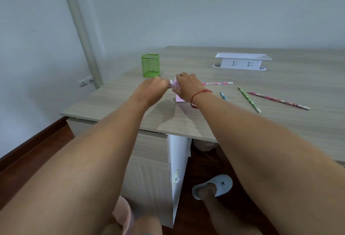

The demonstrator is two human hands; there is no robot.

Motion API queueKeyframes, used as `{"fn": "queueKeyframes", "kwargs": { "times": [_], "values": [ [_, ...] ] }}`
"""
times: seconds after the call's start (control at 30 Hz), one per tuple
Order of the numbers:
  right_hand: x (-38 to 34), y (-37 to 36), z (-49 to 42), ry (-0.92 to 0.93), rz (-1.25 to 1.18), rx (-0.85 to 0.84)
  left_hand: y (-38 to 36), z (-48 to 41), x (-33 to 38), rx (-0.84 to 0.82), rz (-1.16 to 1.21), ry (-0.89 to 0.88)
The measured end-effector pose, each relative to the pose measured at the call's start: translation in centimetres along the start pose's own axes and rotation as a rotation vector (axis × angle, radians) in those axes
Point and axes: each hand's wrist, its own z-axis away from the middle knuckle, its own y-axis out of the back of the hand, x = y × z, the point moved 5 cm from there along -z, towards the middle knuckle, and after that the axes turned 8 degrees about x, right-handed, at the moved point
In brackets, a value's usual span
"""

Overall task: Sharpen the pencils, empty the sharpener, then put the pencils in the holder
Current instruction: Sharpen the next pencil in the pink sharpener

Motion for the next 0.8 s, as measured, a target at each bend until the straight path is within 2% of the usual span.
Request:
{"fn": "queueKeyframes", "kwargs": {
  "times": [0.23,0.5,0.67,0.8],
  "values": [
    [-0.1,-0.6,-0.5,0.054,0.110,-0.001,0.2,0.1,0.4,-0.005,-0.020,0.047],
    [0.0,-1.0,-0.5,0.018,0.052,-0.020,0.5,1.1,1.8,-0.033,-0.026,0.042],
    [0.2,-1.1,-0.6,0.019,0.022,-0.022,-0.7,1.8,2.3,-0.125,0.030,0.081],
    [0.3,-1.2,-0.6,0.080,0.045,0.017,-3.0,2.2,2.4,-0.179,-0.026,0.093]
  ]
}}
